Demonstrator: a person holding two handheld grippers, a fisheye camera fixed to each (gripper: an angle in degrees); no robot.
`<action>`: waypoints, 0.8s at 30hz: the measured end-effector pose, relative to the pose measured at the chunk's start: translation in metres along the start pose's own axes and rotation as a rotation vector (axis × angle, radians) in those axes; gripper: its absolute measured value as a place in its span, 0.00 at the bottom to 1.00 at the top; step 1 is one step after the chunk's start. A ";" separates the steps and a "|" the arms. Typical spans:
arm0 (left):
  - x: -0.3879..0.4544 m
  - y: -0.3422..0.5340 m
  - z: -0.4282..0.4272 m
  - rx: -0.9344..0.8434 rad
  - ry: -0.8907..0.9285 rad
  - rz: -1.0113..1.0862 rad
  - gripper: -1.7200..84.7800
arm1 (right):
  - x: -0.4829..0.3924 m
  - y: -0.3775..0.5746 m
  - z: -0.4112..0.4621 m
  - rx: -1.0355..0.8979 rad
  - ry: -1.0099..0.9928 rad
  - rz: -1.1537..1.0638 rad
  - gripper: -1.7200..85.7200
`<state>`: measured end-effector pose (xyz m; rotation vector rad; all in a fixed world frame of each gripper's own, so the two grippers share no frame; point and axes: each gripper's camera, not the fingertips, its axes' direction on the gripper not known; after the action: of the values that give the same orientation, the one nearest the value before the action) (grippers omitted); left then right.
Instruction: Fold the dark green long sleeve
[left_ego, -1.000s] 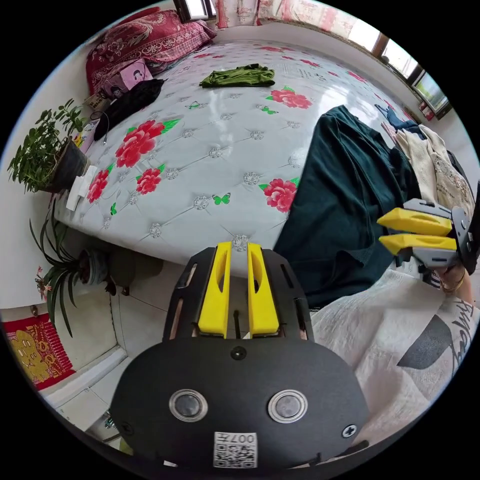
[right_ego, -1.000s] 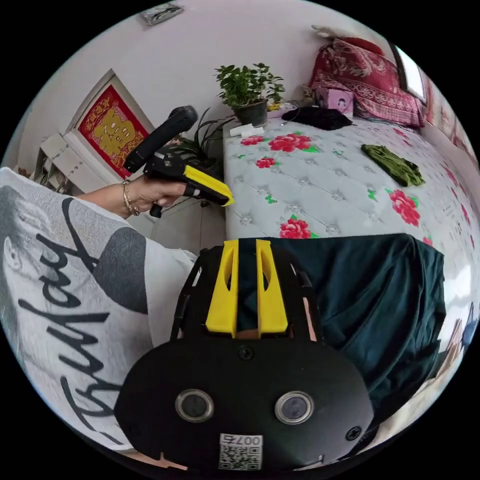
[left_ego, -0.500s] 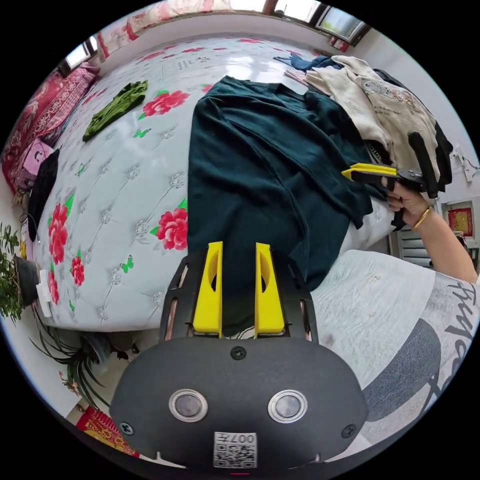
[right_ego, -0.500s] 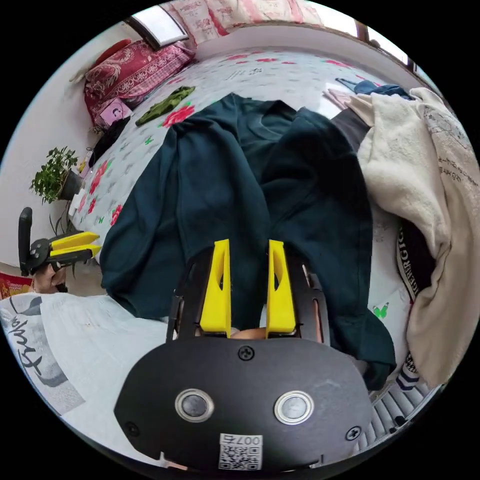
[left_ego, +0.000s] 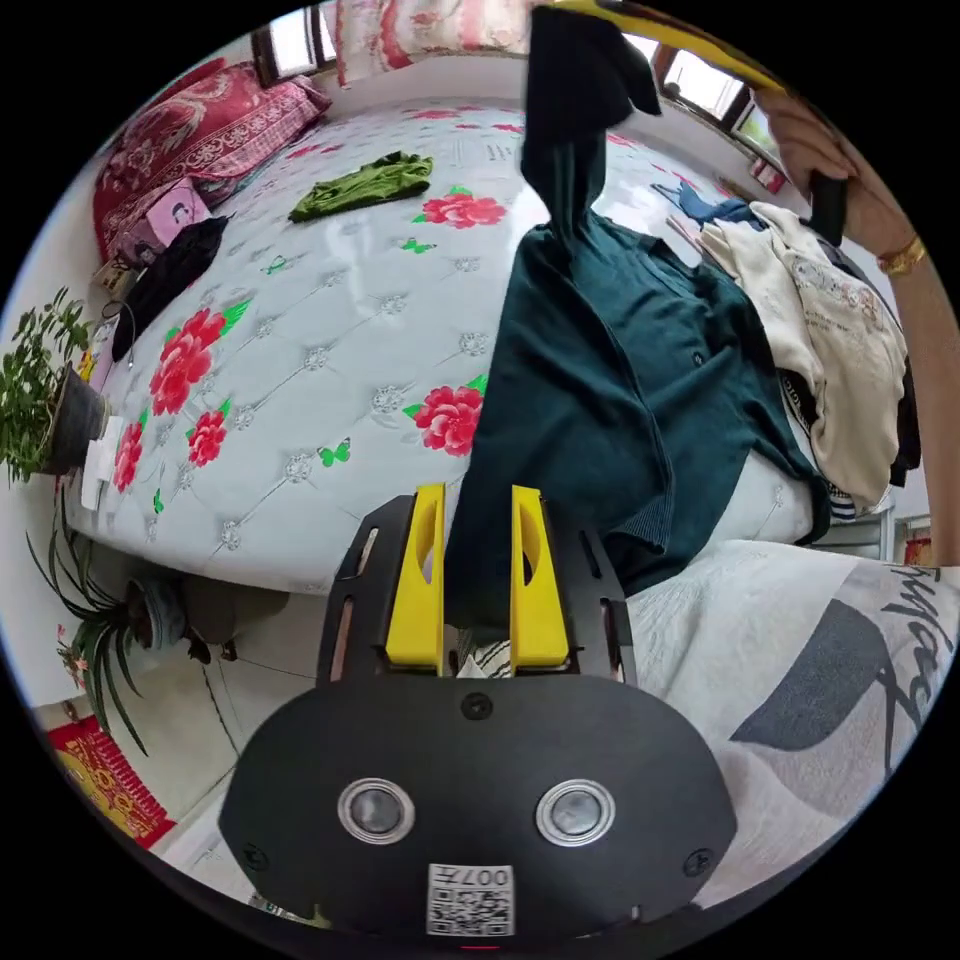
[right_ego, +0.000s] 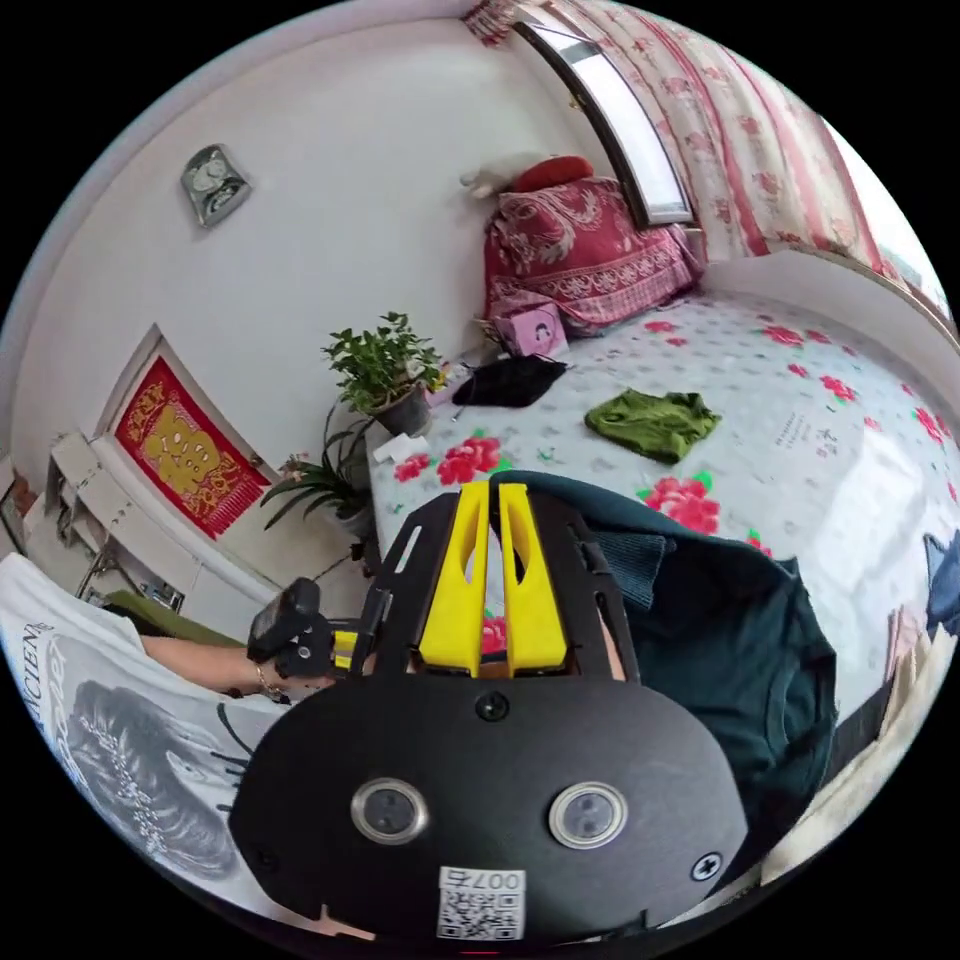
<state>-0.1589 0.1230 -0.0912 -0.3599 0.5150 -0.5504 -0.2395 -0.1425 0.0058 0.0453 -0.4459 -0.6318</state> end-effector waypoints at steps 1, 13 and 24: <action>-0.014 0.003 -0.009 0.038 0.003 -0.036 0.14 | -0.019 -0.015 0.014 -0.009 -0.055 -0.041 0.02; -0.207 0.005 -0.018 0.012 -0.021 -0.405 0.13 | -0.032 0.052 0.041 -0.129 0.210 -0.104 0.07; -0.175 -0.062 -0.010 -0.001 0.133 0.128 0.15 | 0.110 0.270 -0.109 -0.336 0.938 0.761 0.10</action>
<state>-0.3175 0.1729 -0.0080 -0.2900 0.6620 -0.4518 0.0358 0.0024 -0.0027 -0.1416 0.5494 0.1134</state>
